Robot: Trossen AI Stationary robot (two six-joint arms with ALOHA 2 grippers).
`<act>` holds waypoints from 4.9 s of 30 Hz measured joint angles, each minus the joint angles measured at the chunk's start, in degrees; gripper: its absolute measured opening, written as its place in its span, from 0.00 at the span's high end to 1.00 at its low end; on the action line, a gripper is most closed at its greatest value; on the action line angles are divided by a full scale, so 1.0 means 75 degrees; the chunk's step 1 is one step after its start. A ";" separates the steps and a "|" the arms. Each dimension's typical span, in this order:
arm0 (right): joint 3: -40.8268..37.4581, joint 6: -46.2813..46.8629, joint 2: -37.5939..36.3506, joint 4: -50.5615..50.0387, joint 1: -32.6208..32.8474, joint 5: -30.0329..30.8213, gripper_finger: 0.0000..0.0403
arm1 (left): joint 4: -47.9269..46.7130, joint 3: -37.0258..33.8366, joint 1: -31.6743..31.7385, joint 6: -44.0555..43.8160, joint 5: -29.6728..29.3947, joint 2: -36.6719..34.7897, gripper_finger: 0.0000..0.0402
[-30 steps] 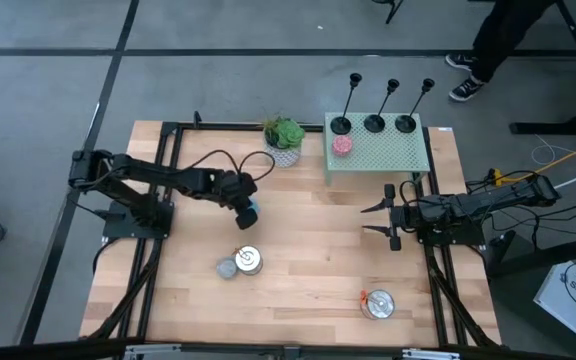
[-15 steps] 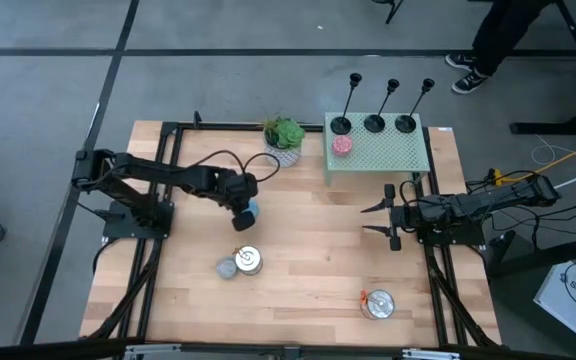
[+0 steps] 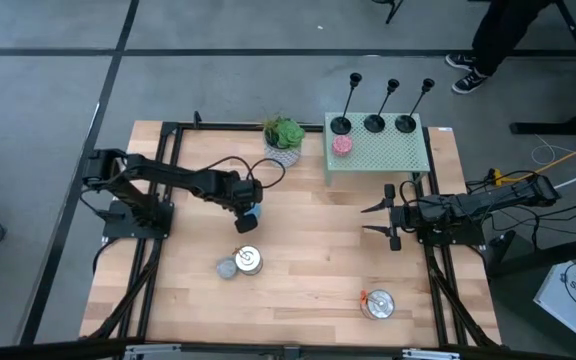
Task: Pick & Place candle stick holders
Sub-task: Move the blue white scented candle to the middle of the table, then move the left silver scented candle can to the middle of the table, then move the blue yellow scented candle to the middle of the table
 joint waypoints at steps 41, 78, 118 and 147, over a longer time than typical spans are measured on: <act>0.0000 0.0001 0.0000 0.0000 0.0000 0.0000 0.49 | -0.0029 0.1307 -0.0938 0.0491 -0.0994 0.0597 0.99; 0.0003 0.0001 0.0007 0.0006 0.0003 -0.0118 0.49 | 0.6274 0.2063 -0.0835 0.2691 0.0614 0.2319 1.00; 0.0003 0.0001 0.0012 -0.0003 0.0001 -0.0143 0.49 | -0.2065 0.2063 -0.3595 -0.3059 0.1969 0.0949 1.00; 0.0003 0.0001 0.0012 -0.0003 0.0000 -0.0140 0.49 | 0.2966 0.2066 -0.1424 0.2302 0.0381 0.1267 1.00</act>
